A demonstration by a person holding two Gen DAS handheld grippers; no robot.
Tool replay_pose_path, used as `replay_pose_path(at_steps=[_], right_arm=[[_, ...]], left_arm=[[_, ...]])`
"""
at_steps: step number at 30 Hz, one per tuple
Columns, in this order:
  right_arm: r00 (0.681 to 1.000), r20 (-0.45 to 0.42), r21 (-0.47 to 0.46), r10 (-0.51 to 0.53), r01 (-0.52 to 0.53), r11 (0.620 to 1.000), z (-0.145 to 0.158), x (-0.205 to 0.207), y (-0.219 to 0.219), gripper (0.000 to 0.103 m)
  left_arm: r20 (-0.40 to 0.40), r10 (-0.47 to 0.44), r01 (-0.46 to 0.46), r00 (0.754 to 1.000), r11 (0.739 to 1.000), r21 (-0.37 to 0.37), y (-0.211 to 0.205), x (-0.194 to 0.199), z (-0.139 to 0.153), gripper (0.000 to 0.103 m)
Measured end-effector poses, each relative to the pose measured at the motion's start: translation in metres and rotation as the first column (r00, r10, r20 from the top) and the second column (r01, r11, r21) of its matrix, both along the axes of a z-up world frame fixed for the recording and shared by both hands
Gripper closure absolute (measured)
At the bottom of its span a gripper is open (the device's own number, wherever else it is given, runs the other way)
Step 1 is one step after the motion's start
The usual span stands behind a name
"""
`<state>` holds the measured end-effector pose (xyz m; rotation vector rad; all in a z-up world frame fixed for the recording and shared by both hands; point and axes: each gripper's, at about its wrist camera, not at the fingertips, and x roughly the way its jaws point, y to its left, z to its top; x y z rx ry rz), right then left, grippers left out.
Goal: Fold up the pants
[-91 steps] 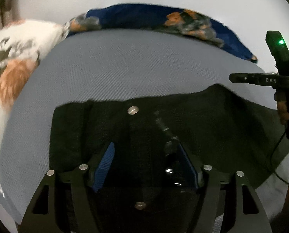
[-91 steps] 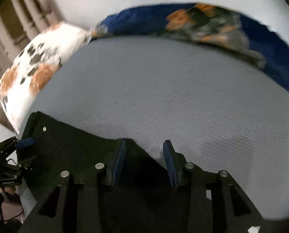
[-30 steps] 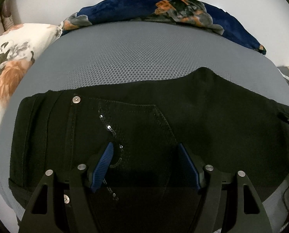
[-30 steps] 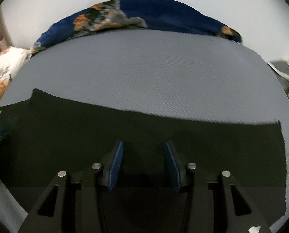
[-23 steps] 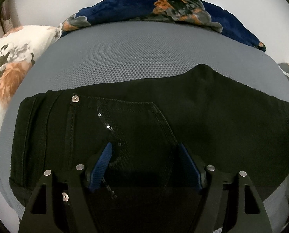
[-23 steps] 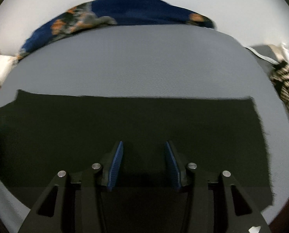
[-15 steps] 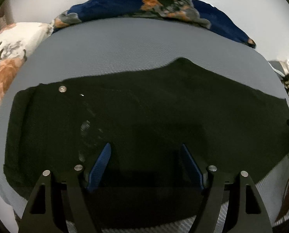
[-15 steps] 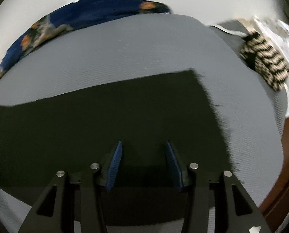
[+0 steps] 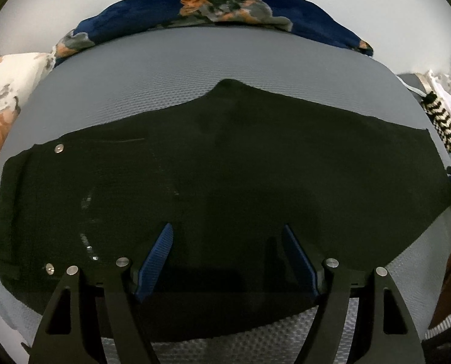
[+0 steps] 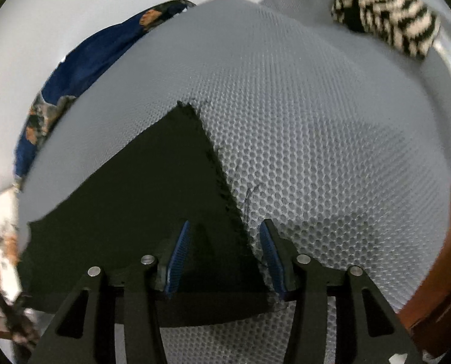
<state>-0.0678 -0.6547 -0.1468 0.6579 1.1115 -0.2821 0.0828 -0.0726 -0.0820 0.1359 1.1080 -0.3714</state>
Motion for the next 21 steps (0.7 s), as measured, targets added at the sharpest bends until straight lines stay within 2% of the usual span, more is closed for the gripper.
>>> replay_pose_path(at_steps=[2, 4, 8, 14, 17, 19, 21], right_arm=[[0.999, 0.040, 0.071, -0.005, 0.003, 0.997, -0.002, -0.003, -0.009, 0.057], [0.997, 0.081, 0.192, -0.003, -0.013, 0.981, -0.009, -0.006, -0.018, 0.056], [0.993, 0.121, 0.242, 0.013, -0.042, 0.969, -0.013, -0.010, -0.021, 0.056], [0.979, 0.203, 0.333, 0.030, -0.098, 0.938, -0.024, -0.012, -0.029, 0.056], [0.972, 0.231, 0.347, 0.045, -0.126, 0.929, -0.026, -0.001, -0.029, 0.057], [0.969, 0.238, 0.351, 0.063, -0.146, 0.925, -0.028, 0.005, -0.027, 0.062], [0.970, 0.234, 0.348, 0.073, -0.154, 0.925, -0.030, 0.012, -0.024, 0.073]], left_arm=[[-0.018, -0.010, 0.010, 1.000, 1.000, -0.022, -0.004, 0.000, 0.000, 0.028], [-0.052, -0.023, 0.020, 0.998, 0.998, -0.065, -0.010, 0.001, 0.000, 0.028], [-0.093, -0.065, 0.055, 0.994, 0.993, -0.108, -0.026, 0.005, 0.000, 0.028], [-0.156, -0.099, 0.080, 0.983, 0.989, -0.125, -0.050, 0.009, -0.010, 0.028], [-0.154, -0.100, 0.085, 0.983, 0.991, -0.101, -0.055, 0.007, -0.012, 0.028], [-0.150, -0.099, 0.085, 0.984, 0.992, -0.094, -0.057, 0.006, -0.012, 0.028], [-0.153, -0.090, 0.076, 0.984, 0.992, -0.097, -0.057, 0.007, -0.013, 0.028]])
